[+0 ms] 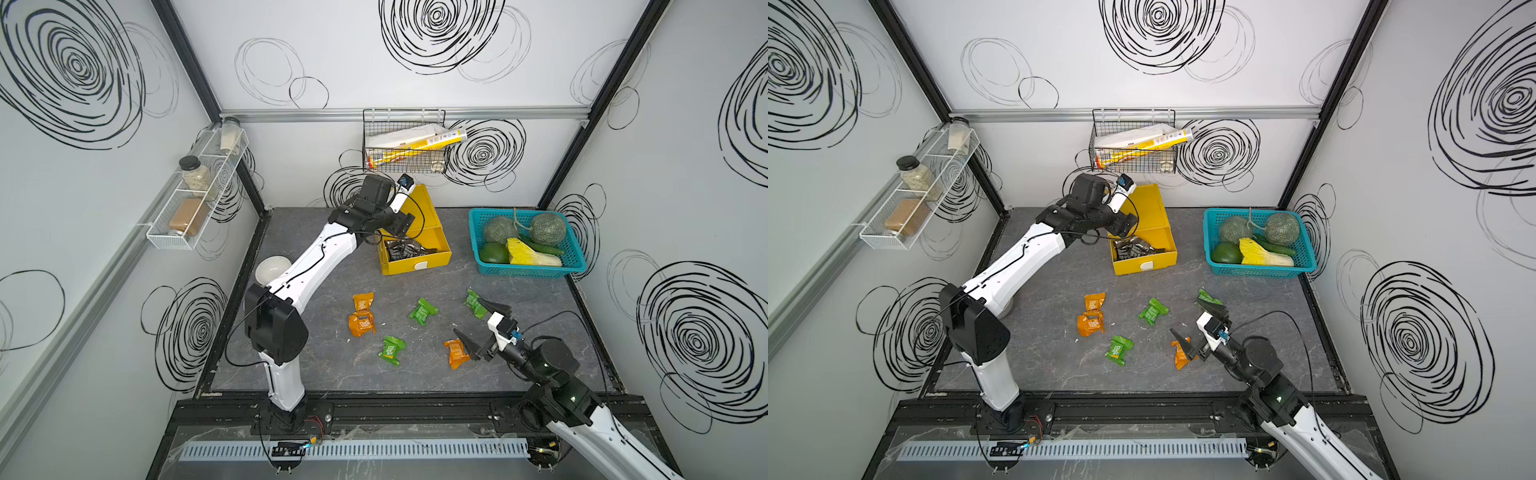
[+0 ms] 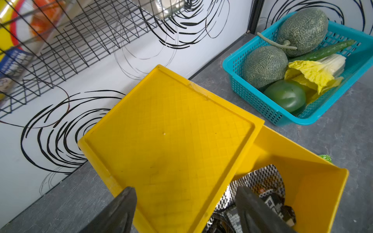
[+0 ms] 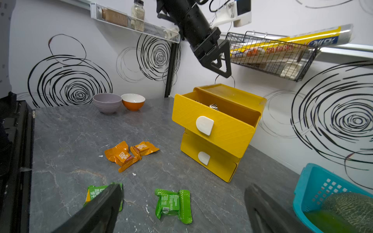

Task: Place the cookies into the drawer by color
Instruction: Place the cookie in the drawer, then close the drawer in the storage box.

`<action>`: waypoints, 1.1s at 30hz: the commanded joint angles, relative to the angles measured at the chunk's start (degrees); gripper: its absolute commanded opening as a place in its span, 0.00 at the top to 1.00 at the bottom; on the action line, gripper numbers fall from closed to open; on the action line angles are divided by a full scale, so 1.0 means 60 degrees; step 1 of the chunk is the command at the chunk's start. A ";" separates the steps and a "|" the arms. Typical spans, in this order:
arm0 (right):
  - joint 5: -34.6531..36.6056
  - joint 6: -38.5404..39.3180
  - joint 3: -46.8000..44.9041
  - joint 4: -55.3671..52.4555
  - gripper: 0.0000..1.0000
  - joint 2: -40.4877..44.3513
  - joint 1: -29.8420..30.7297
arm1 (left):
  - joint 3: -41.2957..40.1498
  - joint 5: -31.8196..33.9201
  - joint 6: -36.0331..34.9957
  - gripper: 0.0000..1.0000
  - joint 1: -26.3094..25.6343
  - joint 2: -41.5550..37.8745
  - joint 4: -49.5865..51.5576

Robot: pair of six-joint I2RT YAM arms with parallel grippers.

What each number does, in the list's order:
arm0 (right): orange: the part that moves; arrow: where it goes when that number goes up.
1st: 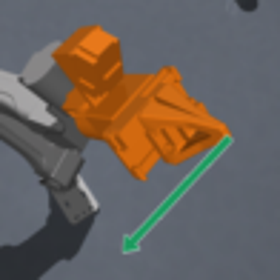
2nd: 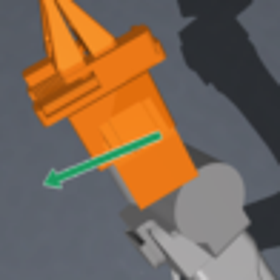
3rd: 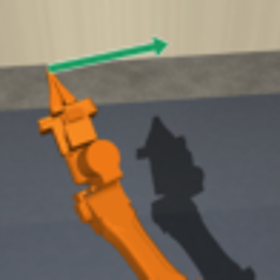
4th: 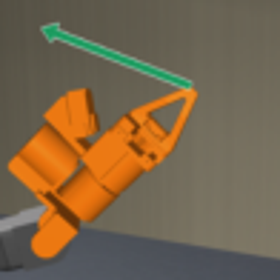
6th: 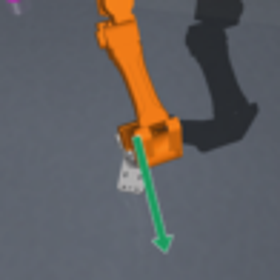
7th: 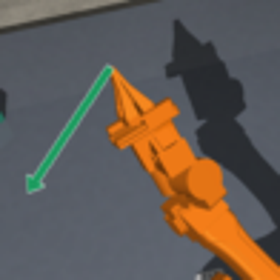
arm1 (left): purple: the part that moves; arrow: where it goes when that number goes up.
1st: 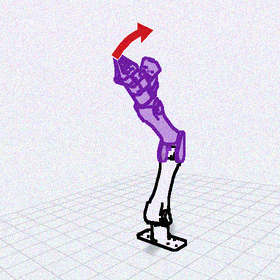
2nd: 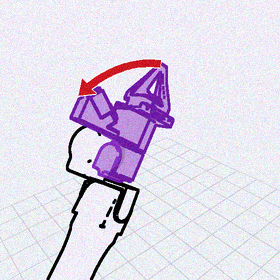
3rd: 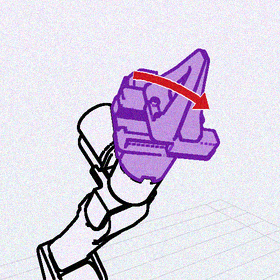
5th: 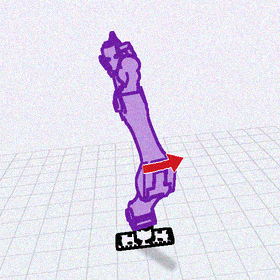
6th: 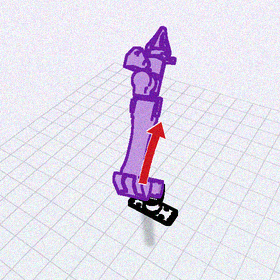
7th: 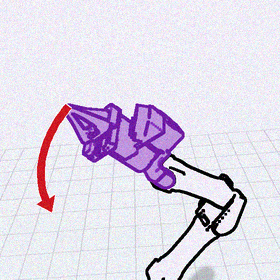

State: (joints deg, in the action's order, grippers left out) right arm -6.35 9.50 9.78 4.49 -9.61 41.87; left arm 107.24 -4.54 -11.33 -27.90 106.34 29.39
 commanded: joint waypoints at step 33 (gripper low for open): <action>0.3087 -0.3213 0.3766 0.2557 0.41 -0.8104 0.1214 | 0.0563 -0.1734 -0.0236 0.43 0.0905 0.2244 0.0527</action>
State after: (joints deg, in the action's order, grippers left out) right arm 7.07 -7.01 30.26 16.75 -56.45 48.05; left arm 114.41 -13.34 -11.53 -22.63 119.26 27.73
